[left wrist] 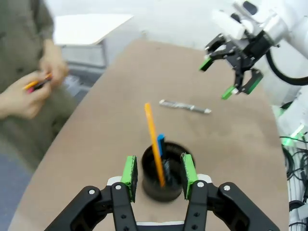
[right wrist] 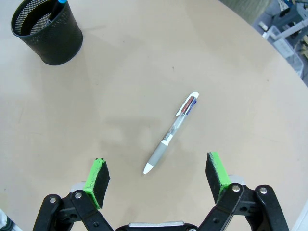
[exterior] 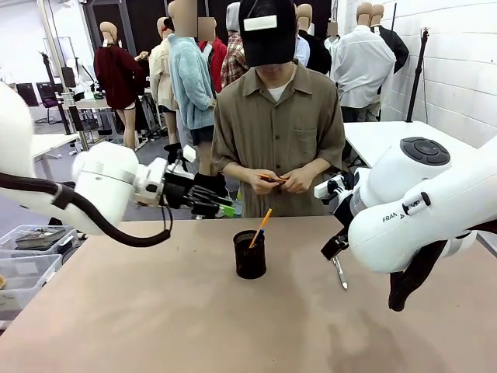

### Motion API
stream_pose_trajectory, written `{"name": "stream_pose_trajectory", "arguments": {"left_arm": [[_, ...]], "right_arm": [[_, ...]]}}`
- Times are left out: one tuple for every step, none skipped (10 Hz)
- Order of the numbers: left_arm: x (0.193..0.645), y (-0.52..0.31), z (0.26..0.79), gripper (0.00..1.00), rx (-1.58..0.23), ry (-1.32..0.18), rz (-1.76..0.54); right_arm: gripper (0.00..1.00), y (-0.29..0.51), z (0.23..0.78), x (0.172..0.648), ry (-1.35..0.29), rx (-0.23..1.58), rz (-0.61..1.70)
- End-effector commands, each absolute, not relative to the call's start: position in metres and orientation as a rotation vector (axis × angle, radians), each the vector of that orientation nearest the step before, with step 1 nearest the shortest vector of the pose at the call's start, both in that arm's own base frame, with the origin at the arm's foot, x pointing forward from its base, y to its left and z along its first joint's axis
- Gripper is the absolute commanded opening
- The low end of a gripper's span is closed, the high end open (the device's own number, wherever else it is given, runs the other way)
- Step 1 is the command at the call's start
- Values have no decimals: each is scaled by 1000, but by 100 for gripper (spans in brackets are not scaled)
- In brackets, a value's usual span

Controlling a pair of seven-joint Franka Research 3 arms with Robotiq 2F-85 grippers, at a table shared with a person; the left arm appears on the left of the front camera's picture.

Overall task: Place the pens into the pen holder.
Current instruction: Pick up a writing instrument from the table and place it into the Pen holder.

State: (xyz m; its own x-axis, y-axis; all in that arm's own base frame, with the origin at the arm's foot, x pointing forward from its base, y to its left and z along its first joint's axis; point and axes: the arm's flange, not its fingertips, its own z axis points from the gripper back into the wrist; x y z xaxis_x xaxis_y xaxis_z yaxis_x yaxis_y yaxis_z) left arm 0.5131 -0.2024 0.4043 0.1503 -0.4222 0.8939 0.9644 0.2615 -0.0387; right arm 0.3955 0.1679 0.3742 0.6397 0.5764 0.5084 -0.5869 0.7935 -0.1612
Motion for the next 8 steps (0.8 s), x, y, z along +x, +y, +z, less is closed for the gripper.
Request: {"name": "stream_pose_trajectory", "arguments": {"left_arm": [[483, -174, 426, 49, -574, -820, -1021], [472, -155, 434, 49, -495, -824, -937], [461, -135, 437, 49, -399, -761, -828], [457, -112, 438, 49, -335, -659, -758], [453, -94, 438, 49, -321, -630, -703], [450, -79, 439, 49, -314, -651, -657], [442, -67, 438, 49, -305, -665, -627], [439, -55, 434, 49, -297, -653, -596]], "right_arm": [[100, 168, 374, 395, -572, 20, 664], [100, 168, 374, 395, -572, 20, 664], [100, 168, 374, 395, -572, 20, 664], [100, 168, 374, 395, -572, 20, 664], [100, 168, 374, 395, -572, 20, 664], [100, 168, 374, 395, -572, 20, 664], [100, 168, 374, 395, -572, 20, 664], [100, 168, 374, 395, -572, 20, 664]]}}
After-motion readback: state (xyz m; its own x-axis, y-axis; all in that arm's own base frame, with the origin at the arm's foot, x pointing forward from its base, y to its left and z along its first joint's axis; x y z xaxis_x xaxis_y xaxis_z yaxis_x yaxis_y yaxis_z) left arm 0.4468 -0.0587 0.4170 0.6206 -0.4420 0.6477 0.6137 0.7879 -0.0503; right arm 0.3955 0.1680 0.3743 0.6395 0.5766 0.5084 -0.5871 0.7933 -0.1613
